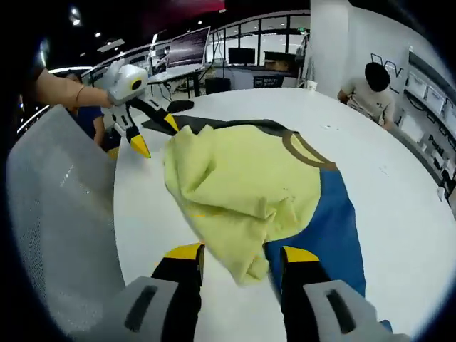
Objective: Fold the garment on the visible template until the final outline fits inside the template.
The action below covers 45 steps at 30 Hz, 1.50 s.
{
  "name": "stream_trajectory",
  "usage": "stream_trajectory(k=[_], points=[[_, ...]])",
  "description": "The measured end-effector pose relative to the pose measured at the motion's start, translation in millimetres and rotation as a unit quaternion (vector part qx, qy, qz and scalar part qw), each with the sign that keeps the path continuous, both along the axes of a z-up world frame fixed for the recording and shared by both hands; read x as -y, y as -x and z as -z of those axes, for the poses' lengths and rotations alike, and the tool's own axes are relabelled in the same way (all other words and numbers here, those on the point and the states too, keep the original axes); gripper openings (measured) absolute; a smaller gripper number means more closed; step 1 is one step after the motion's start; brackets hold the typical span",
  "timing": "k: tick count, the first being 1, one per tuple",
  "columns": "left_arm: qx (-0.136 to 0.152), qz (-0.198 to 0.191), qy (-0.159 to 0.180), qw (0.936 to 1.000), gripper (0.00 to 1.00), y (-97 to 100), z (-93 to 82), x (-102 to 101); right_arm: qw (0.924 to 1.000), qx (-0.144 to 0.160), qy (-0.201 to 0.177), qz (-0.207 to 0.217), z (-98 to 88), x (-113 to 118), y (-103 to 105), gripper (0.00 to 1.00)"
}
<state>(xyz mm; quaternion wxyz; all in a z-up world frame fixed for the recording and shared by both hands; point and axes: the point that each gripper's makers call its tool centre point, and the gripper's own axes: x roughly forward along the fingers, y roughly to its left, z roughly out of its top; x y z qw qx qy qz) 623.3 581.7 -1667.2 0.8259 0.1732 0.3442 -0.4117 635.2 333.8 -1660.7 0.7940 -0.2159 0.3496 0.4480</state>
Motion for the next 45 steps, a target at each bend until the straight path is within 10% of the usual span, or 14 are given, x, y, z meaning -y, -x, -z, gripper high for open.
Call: stream_trajectory(k=[16,21,27,45], points=[[0.022,-0.017,0.02,0.9994,0.41,-20.8,18.5,5,0.9988,0.024,0.027,-0.033,25.3,3,-5,0.13],[0.022,-0.014,0.015,0.9995,0.05,-20.5,16.2,10,0.9982,0.042,0.033,-0.028,24.2,6,-10,0.0],[0.003,-0.009,-0.002,1.0,0.04,-11.3,10.1,6,0.9901,-0.113,0.003,0.083,20.6,12,12,0.0],[0.032,0.041,-0.025,0.9983,0.03,33.9,-40.0,-10,0.9482,-0.29,-0.077,0.104,-45.7,-16,90,0.0]])
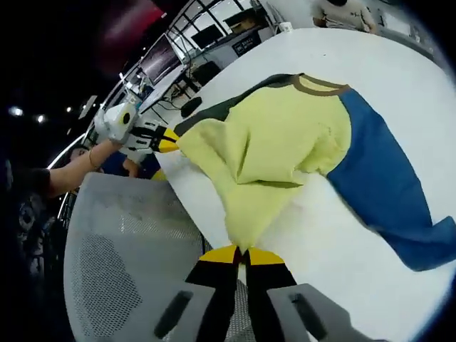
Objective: Fold the garment on the visible template until the final outline fits inside the template.
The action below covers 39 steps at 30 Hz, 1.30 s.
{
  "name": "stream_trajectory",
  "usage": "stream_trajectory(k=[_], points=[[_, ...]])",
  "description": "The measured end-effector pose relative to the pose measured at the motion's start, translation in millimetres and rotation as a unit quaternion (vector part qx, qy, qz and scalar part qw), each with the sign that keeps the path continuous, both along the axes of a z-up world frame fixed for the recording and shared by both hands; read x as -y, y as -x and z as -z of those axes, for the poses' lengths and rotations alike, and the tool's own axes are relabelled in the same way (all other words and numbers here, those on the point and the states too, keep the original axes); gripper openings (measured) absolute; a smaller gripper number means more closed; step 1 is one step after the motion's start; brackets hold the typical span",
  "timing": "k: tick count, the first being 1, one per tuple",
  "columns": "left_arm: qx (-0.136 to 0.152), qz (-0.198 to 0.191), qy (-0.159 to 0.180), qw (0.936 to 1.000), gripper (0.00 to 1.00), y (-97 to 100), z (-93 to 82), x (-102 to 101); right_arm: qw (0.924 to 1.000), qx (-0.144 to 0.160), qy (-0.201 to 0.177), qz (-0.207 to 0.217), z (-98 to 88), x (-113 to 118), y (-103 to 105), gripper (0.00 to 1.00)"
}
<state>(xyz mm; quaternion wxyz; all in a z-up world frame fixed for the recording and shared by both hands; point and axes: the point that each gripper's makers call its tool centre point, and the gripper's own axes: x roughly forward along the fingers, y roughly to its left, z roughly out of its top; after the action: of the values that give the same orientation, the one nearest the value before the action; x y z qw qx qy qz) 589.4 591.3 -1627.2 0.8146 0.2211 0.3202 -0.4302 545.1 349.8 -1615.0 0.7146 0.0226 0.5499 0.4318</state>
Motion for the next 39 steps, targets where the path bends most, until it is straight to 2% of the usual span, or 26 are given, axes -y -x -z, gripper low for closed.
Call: stream_trajectory(k=[2,3,5,6,7,8,9,10,12,15,18,21,23,25,26,27,28,29,30,32,33,34,35,36,39], points=[[-0.004,0.0,-0.003,1.0,0.03,0.5,9.0,-3,0.9999,-0.004,0.01,0.004,9.4,5,0,0.0],[-0.004,0.001,-0.012,0.9999,0.03,-1.2,18.6,-7,0.9984,-0.031,0.037,0.029,22.7,15,5,0.0],[-0.006,0.002,-0.015,0.9999,0.04,1.7,22.2,-4,0.9973,-0.041,0.038,0.049,33.1,22,-1,0.0],[-0.003,0.001,-0.012,0.9999,0.05,2.1,22.5,-1,0.9951,-0.056,0.041,0.07,35.4,25,0,0.0],[0.001,-0.007,0.0,1.0,0.1,-0.8,21.8,0,0.9943,-0.058,0.035,0.083,38.4,30,-3,0.0],[-0.001,-0.009,0.004,0.9999,0.16,-0.6,22.5,1,0.9902,-0.079,0.033,0.111,39.6,34,-4,0.0],[-0.012,-0.012,0.013,0.9998,0.26,1.2,24.6,2,0.9864,-0.097,0.021,0.131,37.0,35,-4,0.0],[-0.013,-0.012,0.013,0.9998,0.32,1.4,25.5,2,0.9864,-0.098,0.014,0.132,35.3,34,-3,0.0],[-0.036,-0.007,0.009,0.9993,0.39,8.3,33.6,4,0.9831,-0.11,-0.004,0.146,24.8,29,4,0.0],[-0.038,0.004,-0.019,0.9991,0.38,8.7,48.4,-1,0.9833,-0.107,-0.02,0.146,13.3,24,10,0.0],[-0.034,-0.005,-0.009,0.9994,0.36,6.3,50.1,6,0.9829,-0.111,-0.026,0.144,5.8,21,16,0.0],[-0.029,-0.02,0.006,0.9994,0.3,-2.7,50.5,7,0.9855,-0.118,-0.018,0.12,3.2,22,26,0.0],[-0.04,-0.024,0.011,0.9989,0.29,-3.8,54.5,7,0.9864,-0.115,-0.014,0.117,3.2,23,28,0.0],[-0.036,-0.013,0.0,0.9993,0.29,-0.4,59.9,6,0.9854,-0.116,-0.011,0.124,3.4,26,26,0.0],[-0.021,-0.008,0.017,0.9996,0.28,-3.4,55.6,13,0.9847,-0.114,-0.016,0.13,2.0,26,25,0.0],[-0.031,-0.012,0.005,0.9994,0.25,-0.6,57.7,10,0.9834,-0.116,-0.021,0.138,0.4,26,24,0.0],[-0.031,-0.007,0.001,0.9995,0.2,1.8,58.8,12,0.9836,-0.109,-0.02,0.143,-0.5,29,23,0.0],[-0.029,0.002,-0.002,0.9996,0.06,4.1,59.1,13,0.9844,-0.1,-0.014,0.144,0.9,30,22,0.0],[-0.021,0.012,-0.011,0.9996,0.07,4.2,60.4,12,0.9888,-0.068,0.016,0.132,7.2,39,18,0.0],[-0.022,0.012,-0.021,0.9995,0.07,6.6,58.8,11,0.9927,-0.02,0.059,0.104,14.8,50,14,0.0],[-0.024,0.016,-0.025,0.9993,0.07,10.9,54.8,10,0.9936,-0.004,0.075,0.085,18.2,51,15,0.0],[-0.01,0.025,-0.03,0.9992,0.07,10.9,48.2,10,0.9943,-0.001,0.082,0.069,19.7,50,19,0.0],[0.018,0.039,-0.041,0.9983,0.07,11.4,38.3,8,0.9945,-0.002,0.093,0.047,23.8,50,22,0.0],[0.025,0.043,-0.05,0.9975,0.07,16.9,27.9,5,0.9937,-0.003,0.104,0.04,26.2,51,25,0.0],[0.029,0.051,-0.055,0.9967,0.07,30.3,12.3,-1,0.9936,0.008,0.112,0.012,34.7,50,26,0.0]])
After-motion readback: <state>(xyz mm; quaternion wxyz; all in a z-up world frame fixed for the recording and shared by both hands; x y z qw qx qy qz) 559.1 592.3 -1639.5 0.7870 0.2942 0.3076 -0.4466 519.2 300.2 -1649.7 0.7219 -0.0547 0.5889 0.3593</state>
